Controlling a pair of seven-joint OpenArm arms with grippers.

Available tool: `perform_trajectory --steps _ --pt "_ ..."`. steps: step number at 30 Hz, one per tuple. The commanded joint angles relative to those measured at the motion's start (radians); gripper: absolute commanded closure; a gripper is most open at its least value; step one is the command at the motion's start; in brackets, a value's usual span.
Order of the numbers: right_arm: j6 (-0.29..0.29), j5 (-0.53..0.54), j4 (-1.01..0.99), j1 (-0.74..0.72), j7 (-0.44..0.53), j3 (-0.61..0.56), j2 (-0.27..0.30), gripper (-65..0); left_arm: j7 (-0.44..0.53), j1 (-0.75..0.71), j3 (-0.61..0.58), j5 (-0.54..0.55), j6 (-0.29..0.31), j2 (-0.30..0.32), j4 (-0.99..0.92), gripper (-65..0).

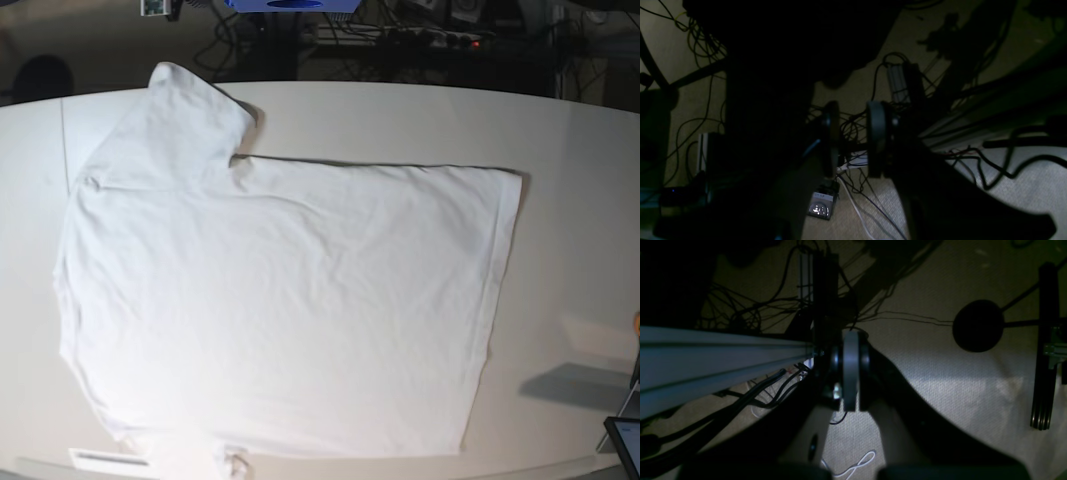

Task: Fold the T-shirt properly
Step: 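Lower the right gripper onto the white T-shirt's shoulder corner and grasp it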

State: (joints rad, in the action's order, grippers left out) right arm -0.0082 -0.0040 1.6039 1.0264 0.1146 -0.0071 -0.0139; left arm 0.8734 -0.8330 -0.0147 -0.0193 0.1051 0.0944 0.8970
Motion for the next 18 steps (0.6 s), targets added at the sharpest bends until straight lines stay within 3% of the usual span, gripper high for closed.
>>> perform_trajectory --steps 1,11,18 --pt "0.003 -0.001 0.034 0.025 0.027 0.000 0.005 0.0 0.028 -0.022 0.000 0.008 -0.005 0.008 0.029 -14.8" --pt "0.003 -0.003 0.141 0.047 0.024 0.000 0.012 0.0 0.030 -0.058 0.014 0.017 -0.005 0.020 0.146 -14.8" --pt "0.004 -0.003 0.287 0.050 0.001 -0.004 0.032 0.0 0.030 -0.134 0.015 0.020 -0.006 0.020 0.340 -14.8"
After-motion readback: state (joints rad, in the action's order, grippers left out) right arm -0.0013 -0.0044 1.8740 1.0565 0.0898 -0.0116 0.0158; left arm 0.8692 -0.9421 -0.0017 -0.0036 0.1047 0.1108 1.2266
